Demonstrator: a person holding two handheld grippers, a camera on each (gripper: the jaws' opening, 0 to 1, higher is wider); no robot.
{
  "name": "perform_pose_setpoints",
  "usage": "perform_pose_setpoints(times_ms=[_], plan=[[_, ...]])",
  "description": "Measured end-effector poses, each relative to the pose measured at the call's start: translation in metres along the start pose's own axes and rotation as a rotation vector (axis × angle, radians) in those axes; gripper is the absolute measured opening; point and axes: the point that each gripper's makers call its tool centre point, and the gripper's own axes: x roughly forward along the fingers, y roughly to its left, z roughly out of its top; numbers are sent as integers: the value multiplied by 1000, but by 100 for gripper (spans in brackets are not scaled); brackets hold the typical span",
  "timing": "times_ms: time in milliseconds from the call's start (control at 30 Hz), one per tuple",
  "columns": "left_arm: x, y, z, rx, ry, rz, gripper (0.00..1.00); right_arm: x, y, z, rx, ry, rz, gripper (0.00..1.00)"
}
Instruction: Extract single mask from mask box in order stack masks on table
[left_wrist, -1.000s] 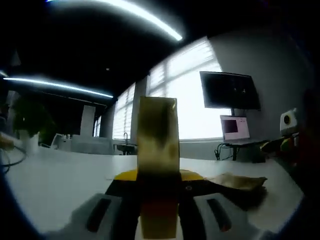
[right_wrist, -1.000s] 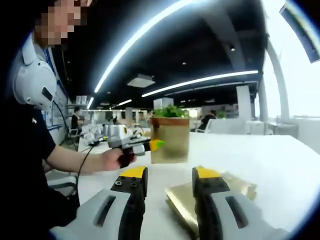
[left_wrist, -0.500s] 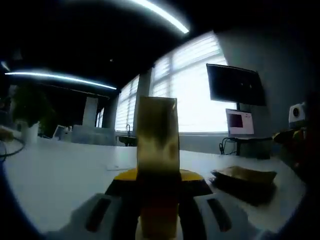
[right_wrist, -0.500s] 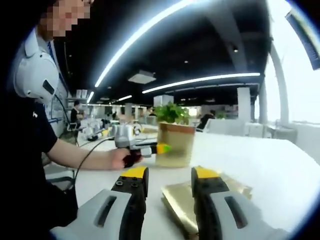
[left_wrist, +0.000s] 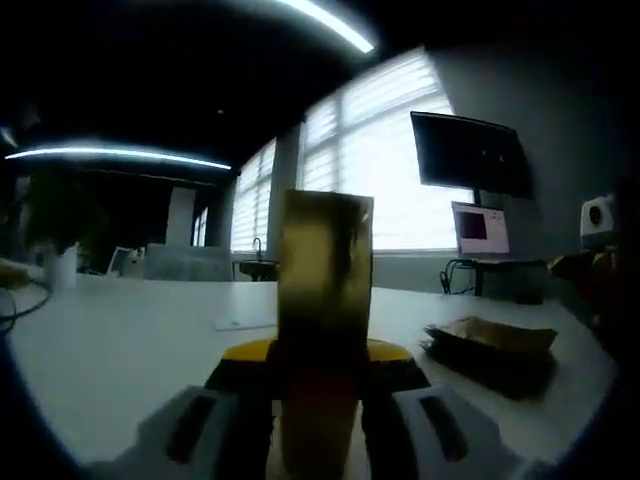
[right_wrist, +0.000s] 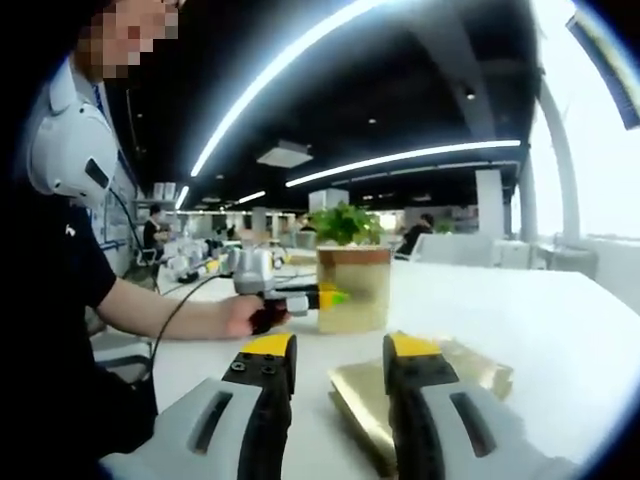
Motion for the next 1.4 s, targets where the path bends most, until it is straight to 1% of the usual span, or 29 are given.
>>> perform_pose_setpoints(times_ms=[100, 267, 433, 567, 767, 833, 900, 1000, 1133, 1200, 1333, 1400], plan=[[-2, 2, 1, -11, -4, 9, 39, -1, 0, -1, 1, 1, -1, 32], [-8, 0, 2, -13, 0, 9, 39, -3, 0, -3, 7, -1, -4, 32], [-21, 1, 3, -8, 7, 11, 39, -3, 1, -2, 9, -10, -1, 32], [-34, 3, 6, -17, -1, 23, 39, -2, 3, -2, 10, -14, 2, 32], [-53, 1, 16, -18, -22, 38, 39, -3, 8, 0, 5, -15, 8, 32], [-59, 3, 20, -14, -37, 55, 39, -4, 8, 0, 4, -17, 6, 32], [-67, 5, 24, -31, -51, 70, 39, -5, 8, 0, 2, -19, 3, 32], [-78, 5, 29, -34, -66, 87, 39, -5, 8, 1, 5, -23, -3, 32], [-89, 2, 30, -28, -66, 90, 39, -6, 10, 2, -1, -25, -2, 32], [-97, -6, 27, -21, -58, 81, 39, -6, 10, 2, -7, -21, -5, 33], [-110, -15, 25, -23, -52, 71, 39, -11, 9, 2, -7, -29, -12, 33], [-117, -22, 22, -10, -42, 59, 39, -13, 9, 2, -5, -32, -14, 33]])
